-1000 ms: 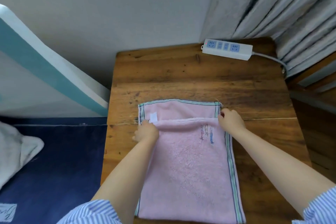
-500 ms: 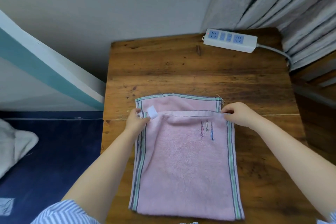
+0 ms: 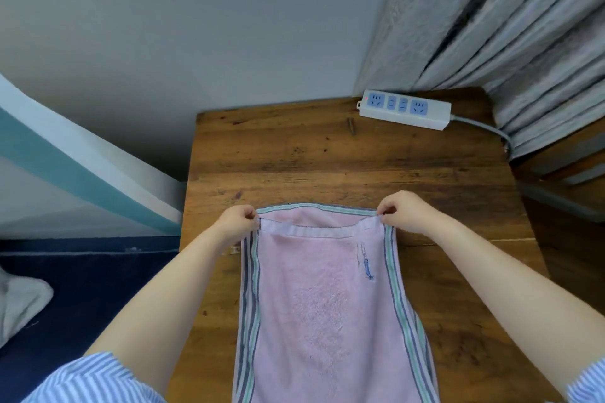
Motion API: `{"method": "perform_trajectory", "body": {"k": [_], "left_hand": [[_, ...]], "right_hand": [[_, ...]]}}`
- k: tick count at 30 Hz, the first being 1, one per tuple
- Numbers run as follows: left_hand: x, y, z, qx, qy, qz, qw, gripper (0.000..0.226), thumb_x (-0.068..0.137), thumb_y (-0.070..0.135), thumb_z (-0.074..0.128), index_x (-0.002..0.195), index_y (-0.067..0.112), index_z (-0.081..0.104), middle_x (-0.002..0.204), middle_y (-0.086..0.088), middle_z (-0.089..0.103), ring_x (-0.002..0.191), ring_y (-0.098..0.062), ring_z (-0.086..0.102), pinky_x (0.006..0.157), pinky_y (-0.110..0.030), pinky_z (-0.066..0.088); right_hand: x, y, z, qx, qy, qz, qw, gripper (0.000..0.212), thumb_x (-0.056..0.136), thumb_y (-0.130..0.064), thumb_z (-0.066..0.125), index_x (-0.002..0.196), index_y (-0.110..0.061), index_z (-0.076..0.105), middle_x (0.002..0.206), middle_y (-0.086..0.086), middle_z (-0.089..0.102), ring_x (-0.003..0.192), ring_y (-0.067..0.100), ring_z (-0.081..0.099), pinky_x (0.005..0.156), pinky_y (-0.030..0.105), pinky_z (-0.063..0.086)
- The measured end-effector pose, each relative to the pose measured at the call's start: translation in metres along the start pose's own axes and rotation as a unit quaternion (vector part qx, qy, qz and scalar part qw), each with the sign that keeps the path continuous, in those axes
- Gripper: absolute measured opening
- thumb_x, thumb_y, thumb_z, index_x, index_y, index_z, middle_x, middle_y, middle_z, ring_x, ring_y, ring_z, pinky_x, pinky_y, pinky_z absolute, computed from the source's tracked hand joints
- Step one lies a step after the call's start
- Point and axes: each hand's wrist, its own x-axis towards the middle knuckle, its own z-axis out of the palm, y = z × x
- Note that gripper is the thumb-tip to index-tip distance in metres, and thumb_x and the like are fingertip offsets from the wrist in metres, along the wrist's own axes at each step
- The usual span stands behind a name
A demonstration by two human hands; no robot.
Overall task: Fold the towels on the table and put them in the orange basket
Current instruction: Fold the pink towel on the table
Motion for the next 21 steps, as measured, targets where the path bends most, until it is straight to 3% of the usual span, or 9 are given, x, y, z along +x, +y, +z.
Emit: {"method": "perform_trajectory", "body": {"k": [3, 5, 7, 10, 15, 18, 21], "left_hand": [[0.011, 0.0, 0.01, 0.217, 0.055, 0.037, 0.974, 0.02, 0.091, 0.007, 0.042, 0.103, 0.003, 0.057, 0.115, -0.017, 0.05, 0.112, -0.031, 0.045, 0.09, -0.037, 0.042], [0.018, -0.003, 0.018, 0.264, 0.06, 0.034, 0.962, 0.027, 0.092, 0.01, 0.04, 0.115, 0.002, 0.051, 0.129, -0.017, 0.041, 0.122, -0.033, 0.039, 0.098, -0.039, 0.039], [0.021, -0.004, 0.023, 0.258, 0.065, 0.024, 0.964, 0.029, 0.093, 0.011, 0.038, 0.118, 0.001, 0.048, 0.132, -0.016, 0.038, 0.123, -0.032, 0.037, 0.098, -0.038, 0.038], [0.023, -0.005, 0.025, 0.297, 0.058, 0.057, 0.952, 0.027, 0.093, 0.015, 0.039, 0.114, 0.002, 0.05, 0.126, -0.016, 0.041, 0.118, -0.032, 0.038, 0.093, -0.038, 0.04], [0.025, -0.006, 0.017, 0.272, 0.033, 0.088, 0.958, 0.023, 0.093, 0.015, 0.039, 0.107, 0.005, 0.055, 0.116, -0.015, 0.053, 0.112, -0.031, 0.044, 0.091, -0.033, 0.038], [0.017, -0.009, 0.006, 0.213, 0.001, 0.096, 0.972, 0.013, 0.094, 0.011, 0.04, 0.092, 0.008, 0.053, 0.093, -0.007, 0.052, 0.097, -0.027, 0.048, 0.074, -0.03, 0.035], [0.008, -0.016, -0.004, 0.182, 0.006, 0.088, 0.979, 0.01, 0.092, 0.01, 0.043, 0.083, 0.011, 0.047, 0.077, -0.001, 0.045, 0.082, -0.023, 0.046, 0.066, -0.029, 0.033]], "right_hand": [[0.007, 0.007, 0.024, -0.072, 0.044, 0.035, 0.996, 0.022, 0.09, -0.003, 0.047, 0.101, 0.0, 0.065, 0.11, 0.014, 0.059, 0.106, 0.026, 0.055, 0.086, 0.028, 0.043], [0.01, 0.015, 0.04, -0.08, 0.08, 0.028, 0.993, 0.021, 0.09, -0.001, 0.043, 0.103, 0.001, 0.06, 0.11, 0.012, 0.05, 0.109, 0.028, 0.05, 0.086, 0.03, 0.041], [0.008, 0.021, 0.051, -0.065, 0.115, 0.044, 0.99, 0.025, 0.091, -0.003, 0.042, 0.112, 0.0, 0.054, 0.128, 0.009, 0.041, 0.119, 0.026, 0.041, 0.092, 0.029, 0.038], [0.009, 0.025, 0.057, -0.072, 0.11, 0.051, 0.99, 0.026, 0.091, -0.003, 0.044, 0.111, 0.001, 0.059, 0.139, 0.009, 0.038, 0.129, 0.027, 0.031, 0.098, 0.031, 0.036], [0.012, 0.021, 0.042, -0.024, 0.084, 0.013, 0.996, 0.019, 0.085, -0.003, 0.049, 0.095, -0.001, 0.065, 0.107, 0.014, 0.057, 0.101, 0.024, 0.05, 0.078, 0.026, 0.038], [0.002, 0.024, 0.025, 0.001, 0.037, -0.026, 0.999, 0.009, 0.083, -0.006, 0.056, 0.083, -0.007, 0.065, 0.092, 0.01, 0.062, 0.081, 0.016, 0.051, 0.068, 0.022, 0.035], [-0.01, 0.031, 0.009, 0.046, 0.023, -0.023, 0.998, 0.011, 0.082, -0.007, 0.059, 0.073, -0.014, 0.057, 0.08, 0.003, 0.059, 0.078, 0.017, 0.053, 0.067, 0.025, 0.039]]}}
